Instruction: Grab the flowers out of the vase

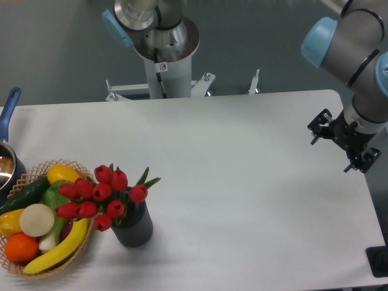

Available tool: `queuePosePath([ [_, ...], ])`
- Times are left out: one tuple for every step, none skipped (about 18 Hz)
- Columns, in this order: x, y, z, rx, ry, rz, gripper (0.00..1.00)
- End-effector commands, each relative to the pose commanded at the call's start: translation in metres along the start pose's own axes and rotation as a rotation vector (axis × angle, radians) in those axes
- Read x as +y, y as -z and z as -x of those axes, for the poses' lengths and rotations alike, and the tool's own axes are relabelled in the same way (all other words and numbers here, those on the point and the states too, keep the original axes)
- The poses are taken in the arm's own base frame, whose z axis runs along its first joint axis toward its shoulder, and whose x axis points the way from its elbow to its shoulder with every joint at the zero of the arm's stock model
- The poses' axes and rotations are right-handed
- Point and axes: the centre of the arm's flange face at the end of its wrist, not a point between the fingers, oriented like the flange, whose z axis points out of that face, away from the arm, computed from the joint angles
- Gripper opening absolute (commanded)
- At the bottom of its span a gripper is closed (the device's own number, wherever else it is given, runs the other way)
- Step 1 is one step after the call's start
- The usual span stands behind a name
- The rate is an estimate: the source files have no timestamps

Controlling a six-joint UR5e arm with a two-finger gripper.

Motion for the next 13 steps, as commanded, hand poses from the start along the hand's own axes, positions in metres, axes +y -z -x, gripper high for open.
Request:
queuePosePath([
  [0.001, 0.001, 0.0, -0.001, 0.0, 0.012, 1.0],
  [0.004, 0.004, -0.001, -0.004, 0.0, 0.019, 1.0],
  [0.007, 0.006, -0.002, -0.005, 0.006, 0.018, 1.0],
  [0.009, 0.006, -0.002, -0.008, 0.008, 0.022, 1.0],
  [0.007, 0.006, -0.002, -0.009, 0.005, 0.022, 1.0],
  [0.005, 0.006, -0.002, -0.01, 0.002, 0.022, 1.0],
  [0.007, 0.006, -0.003, -0.006, 0.005, 0.023, 1.0],
  [0.009, 0.004, -0.002, -0.003, 0.008, 0.024, 1.0],
  [0.01, 0.0, 0.0, 0.003, 0.008, 0.023, 1.0],
  [0.012, -0.002, -0.001, 0.008, 0.01, 0.019, 1.0],
  [0.01, -0.001, -0.001, 0.006, 0.029, 0.015, 1.0],
  [0.003, -0.001, -0.003, 0.006, 0.065, 0.015, 1.0],
  [-0.004, -0.002, -0.004, 0.004, 0.088, 0.02, 1.0],
])
